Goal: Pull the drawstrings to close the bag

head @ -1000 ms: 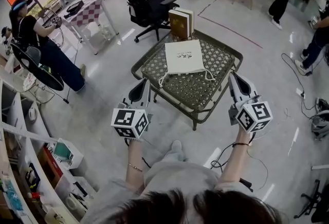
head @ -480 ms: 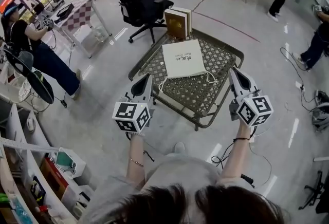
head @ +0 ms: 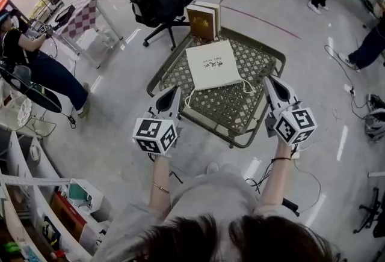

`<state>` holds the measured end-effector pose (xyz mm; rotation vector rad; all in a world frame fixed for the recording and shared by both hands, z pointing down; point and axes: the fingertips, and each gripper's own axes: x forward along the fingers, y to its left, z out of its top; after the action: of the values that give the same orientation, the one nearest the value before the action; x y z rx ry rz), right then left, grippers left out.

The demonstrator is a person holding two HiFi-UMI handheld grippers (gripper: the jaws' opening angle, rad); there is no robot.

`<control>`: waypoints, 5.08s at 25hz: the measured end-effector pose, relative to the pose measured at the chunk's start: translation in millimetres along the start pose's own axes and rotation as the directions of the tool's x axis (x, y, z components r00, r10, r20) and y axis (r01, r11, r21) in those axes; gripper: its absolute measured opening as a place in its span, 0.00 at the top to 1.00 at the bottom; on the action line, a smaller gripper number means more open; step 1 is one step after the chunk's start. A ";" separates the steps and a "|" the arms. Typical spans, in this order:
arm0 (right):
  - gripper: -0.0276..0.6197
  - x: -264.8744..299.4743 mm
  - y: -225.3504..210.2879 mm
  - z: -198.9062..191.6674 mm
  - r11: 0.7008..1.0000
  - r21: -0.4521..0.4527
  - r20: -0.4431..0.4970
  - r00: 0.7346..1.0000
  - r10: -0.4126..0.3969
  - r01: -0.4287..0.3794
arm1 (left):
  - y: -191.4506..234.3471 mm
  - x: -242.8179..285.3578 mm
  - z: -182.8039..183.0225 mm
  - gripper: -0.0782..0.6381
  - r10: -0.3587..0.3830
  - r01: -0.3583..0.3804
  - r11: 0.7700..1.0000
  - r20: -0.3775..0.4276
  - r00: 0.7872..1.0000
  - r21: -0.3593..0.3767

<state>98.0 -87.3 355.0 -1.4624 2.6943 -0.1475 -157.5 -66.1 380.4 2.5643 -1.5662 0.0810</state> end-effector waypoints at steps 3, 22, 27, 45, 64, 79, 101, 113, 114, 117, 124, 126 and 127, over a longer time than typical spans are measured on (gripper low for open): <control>0.92 4.0 -1.5 -3.6 1.000 0.021 0.019 1.000 -0.002 0.001 | -1.0 3.6 -4.4 0.86 -0.029 0.029 1.000 0.005 1.000 0.009; 0.92 58.3 -50.0 -58.1 0.988 0.135 -0.139 0.986 0.092 -0.073 | 14.6 60.7 -62.4 0.86 -0.015 0.002 0.995 -0.125 0.992 -0.104; 0.92 76.6 -69.3 -79.0 0.984 0.156 -0.221 0.968 0.117 -0.084 | 20.2 80.2 -75.9 0.86 0.012 -0.034 0.992 -0.181 0.983 -0.120; 0.92 120.3 -87.5 -160.6 0.959 0.259 -0.396 0.893 0.216 -0.117 | 49.8 100.8 -147.4 0.86 0.067 -0.133 0.981 -0.401 0.914 -0.140; 0.92 140.7 -116.7 -265.7 0.984 0.179 -0.626 0.769 0.126 -0.016 | 71.5 135.0 -239.4 0.85 -0.031 -0.081 0.983 -0.583 0.812 -0.167; 0.68 137.6 -132.3 -324.2 0.991 0.055 -0.782 0.612 0.116 -0.118 | 82.0 145.8 -281.8 0.76 -0.049 -0.038 0.993 -0.674 0.737 -0.114; 0.74 137.2 -130.7 -357.4 0.946 -0.037 -0.882 0.455 0.120 -0.321 | 87.6 159.9 -325.2 0.72 -0.058 0.059 0.998 -0.779 0.624 -0.027; 0.89 135.1 -132.0 -357.1 0.923 -0.112 -0.895 0.441 0.067 -0.368 | 88.5 159.6 -326.8 0.74 -0.045 0.072 0.997 -0.789 0.612 -0.001; 0.89 134.9 -132.0 -357.5 0.923 -0.114 -0.895 0.441 0.065 -0.367 | 88.6 159.7 -327.2 0.74 -0.045 0.074 0.997 -0.790 0.612 0.001; 0.90 135.0 -132.1 -359.3 0.925 -0.114 -0.896 0.439 0.062 -0.363 | 89.0 159.5 -329.0 0.75 -0.043 0.080 0.997 -0.794 0.606 0.006; 0.90 136.2 -132.4 -358.2 0.927 -0.111 -0.897 0.437 0.062 -0.359 | 85.4 159.5 -329.4 0.81 -0.045 0.093 0.996 -0.803 0.595 0.013; 0.90 136.7 -132.6 -357.8 0.927 -0.108 -0.898 0.436 0.064 -0.359 | 85.8 159.8 -329.5 0.81 -0.050 0.087 0.996 -0.806 0.590 0.002; 0.90 136.5 -132.8 -357.9 0.928 -0.107 -0.899 0.434 0.064 -0.358 | 85.9 159.7 -329.8 0.82 -0.054 0.084 0.996 -0.809 0.586 -0.006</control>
<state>95.2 -256.0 723.6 -1.2682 3.8850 -0.7443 -152.4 -198.2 732.8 2.0527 -1.0672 1.1130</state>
